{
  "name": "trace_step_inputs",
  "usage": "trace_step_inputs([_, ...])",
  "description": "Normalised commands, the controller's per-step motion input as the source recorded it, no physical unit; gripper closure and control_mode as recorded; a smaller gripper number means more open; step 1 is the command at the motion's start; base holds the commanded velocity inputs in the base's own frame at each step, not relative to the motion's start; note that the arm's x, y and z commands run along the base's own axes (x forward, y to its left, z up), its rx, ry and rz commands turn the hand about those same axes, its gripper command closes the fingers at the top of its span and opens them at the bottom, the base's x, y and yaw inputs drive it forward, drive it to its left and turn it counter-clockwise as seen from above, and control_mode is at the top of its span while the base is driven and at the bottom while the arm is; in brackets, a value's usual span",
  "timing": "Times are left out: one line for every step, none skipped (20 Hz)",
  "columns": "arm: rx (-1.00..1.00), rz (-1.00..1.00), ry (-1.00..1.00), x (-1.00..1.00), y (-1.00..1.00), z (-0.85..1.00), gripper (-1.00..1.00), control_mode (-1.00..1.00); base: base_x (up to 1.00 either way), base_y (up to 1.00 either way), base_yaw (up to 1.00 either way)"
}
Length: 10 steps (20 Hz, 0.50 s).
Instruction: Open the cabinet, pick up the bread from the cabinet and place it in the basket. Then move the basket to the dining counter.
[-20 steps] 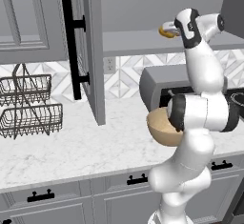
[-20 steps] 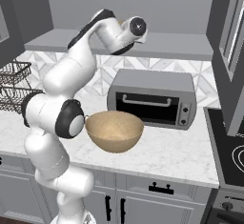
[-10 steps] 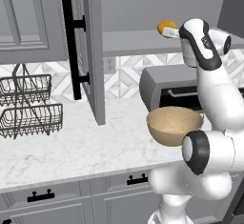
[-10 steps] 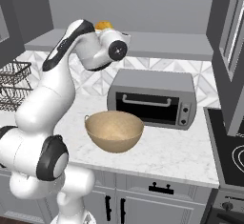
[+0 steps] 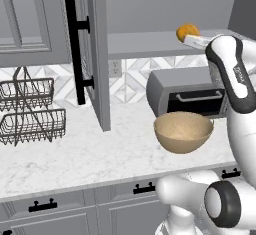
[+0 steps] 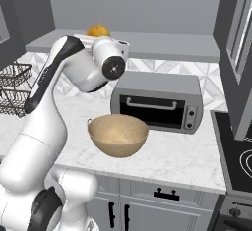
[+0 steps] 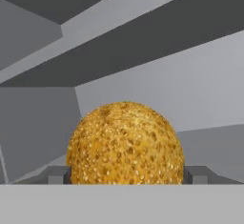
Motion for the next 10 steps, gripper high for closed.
trace_step_inputs([0.0, 0.0, 0.09, -1.0, 0.0, -0.06, 1.0, -1.0, 0.0, 0.0, 0.0])
trace_step_inputs([-0.03, 0.0, 0.17, -1.0, 0.0, -0.15, 1.0, -1.0, 0.0, 0.0, 0.0])
trace_step_inputs([-0.07, 0.0, 0.18, -1.0, 0.0, -0.21, 1.0, -1.0, 0.0, 0.0, 0.0])
trace_step_inputs([-0.12, -0.05, 0.19, -1.0, 0.0, -0.2, 1.0, -1.0, 0.0, 0.0, 0.0])
trace_step_inputs([-0.16, -0.06, 0.26, -1.0, 0.0, -0.26, 1.0, -1.0, 0.0, 0.0, 0.0])
trace_step_inputs([-0.19, -0.07, 0.29, -1.0, 0.0, -0.37, 1.0, -1.0, 0.0, 0.0, 0.0])
trace_step_inputs([-0.22, -0.08, 0.39, -1.0, 0.0, -0.61, 1.0, -1.0, 0.0, 0.0, 0.0])
trace_step_inputs([-0.13, -0.04, 0.47, -1.0, 0.0, -0.77, 1.0, -1.0, 0.0, 0.0, 0.0])
trace_step_inputs([-0.06, -0.03, 0.47, -0.84, -0.15, -0.75, 1.0, -1.0, 0.0, 0.0, 0.0])
trace_step_inputs([-0.07, -0.04, 0.54, -0.56, -0.06, -0.84, 1.0, -1.0, 0.0, 0.0, 0.0])
